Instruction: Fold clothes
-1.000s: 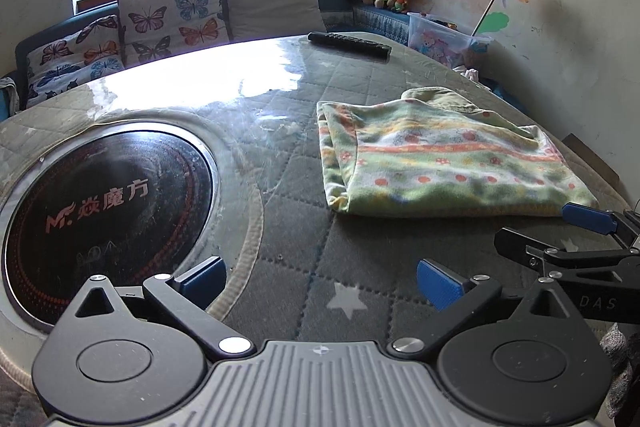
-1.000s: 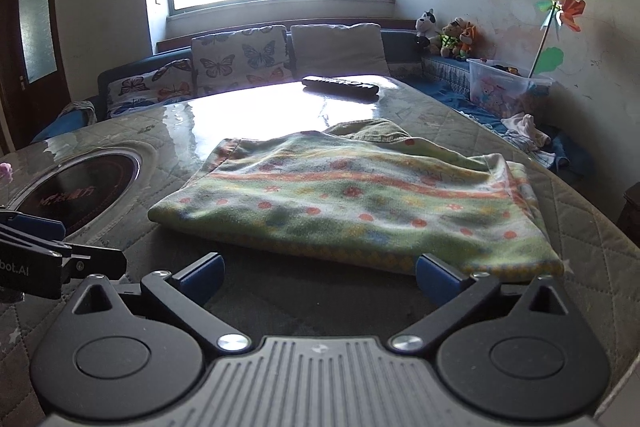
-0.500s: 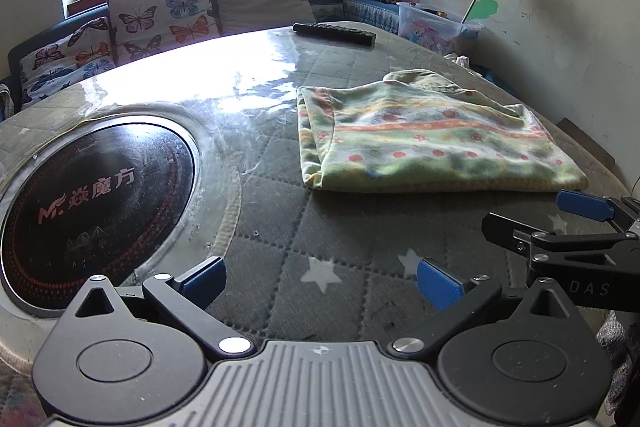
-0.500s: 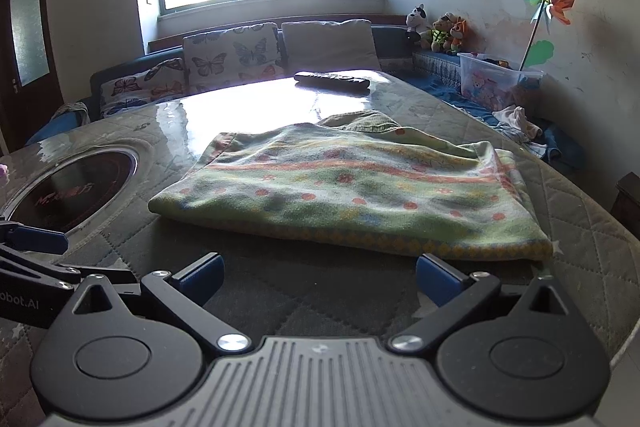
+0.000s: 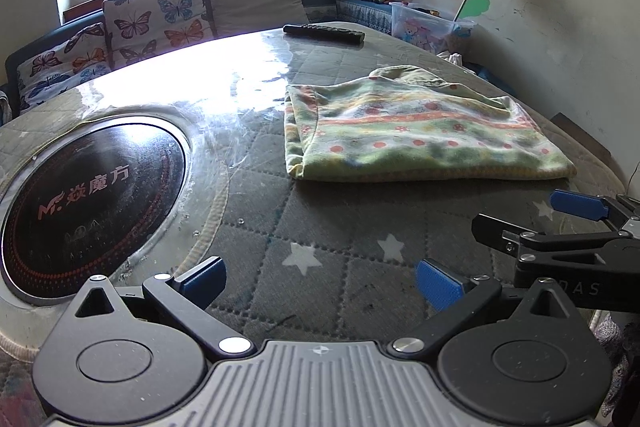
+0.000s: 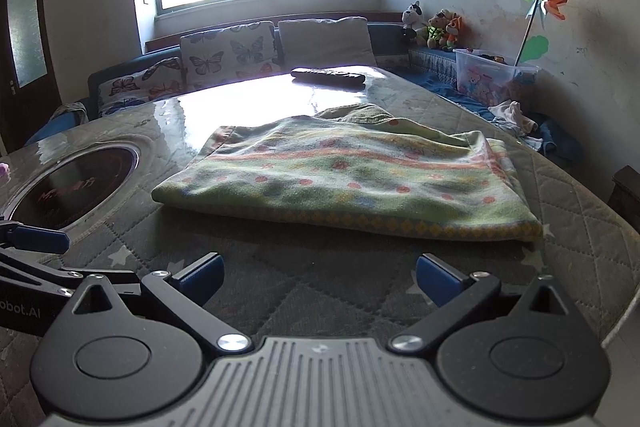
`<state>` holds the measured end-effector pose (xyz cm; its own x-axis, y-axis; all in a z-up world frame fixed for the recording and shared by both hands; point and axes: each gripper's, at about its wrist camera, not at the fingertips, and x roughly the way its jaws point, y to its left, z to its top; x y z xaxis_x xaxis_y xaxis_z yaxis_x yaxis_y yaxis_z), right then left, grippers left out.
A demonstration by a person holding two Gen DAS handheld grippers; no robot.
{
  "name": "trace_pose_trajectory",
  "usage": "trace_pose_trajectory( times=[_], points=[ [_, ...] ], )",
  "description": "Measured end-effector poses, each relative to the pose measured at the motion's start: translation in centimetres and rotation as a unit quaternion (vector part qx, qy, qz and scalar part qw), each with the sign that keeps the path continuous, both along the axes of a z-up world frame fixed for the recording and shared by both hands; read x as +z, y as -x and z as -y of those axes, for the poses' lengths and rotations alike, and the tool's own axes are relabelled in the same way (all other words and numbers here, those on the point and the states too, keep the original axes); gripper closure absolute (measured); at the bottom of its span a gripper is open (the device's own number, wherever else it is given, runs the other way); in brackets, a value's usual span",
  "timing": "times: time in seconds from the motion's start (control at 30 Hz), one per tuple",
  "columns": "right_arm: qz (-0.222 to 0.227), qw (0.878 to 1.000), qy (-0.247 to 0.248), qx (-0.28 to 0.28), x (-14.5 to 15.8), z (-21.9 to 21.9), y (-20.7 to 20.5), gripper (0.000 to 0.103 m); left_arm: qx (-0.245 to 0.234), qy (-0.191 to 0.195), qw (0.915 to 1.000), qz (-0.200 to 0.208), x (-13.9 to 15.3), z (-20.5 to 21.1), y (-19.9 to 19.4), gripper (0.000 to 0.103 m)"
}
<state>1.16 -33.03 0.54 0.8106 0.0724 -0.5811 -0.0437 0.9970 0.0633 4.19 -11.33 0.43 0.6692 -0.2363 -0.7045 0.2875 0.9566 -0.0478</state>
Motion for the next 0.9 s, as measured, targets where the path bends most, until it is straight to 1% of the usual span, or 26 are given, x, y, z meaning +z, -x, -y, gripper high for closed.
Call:
trace_pose_trajectory(
  times=[0.9],
  points=[
    [-0.001,1.0,-0.012,-0.004,-0.1,0.2,1.9,0.0,-0.008,-0.004,0.9999,0.014,0.4,0.9,2.4,0.0]
  ],
)
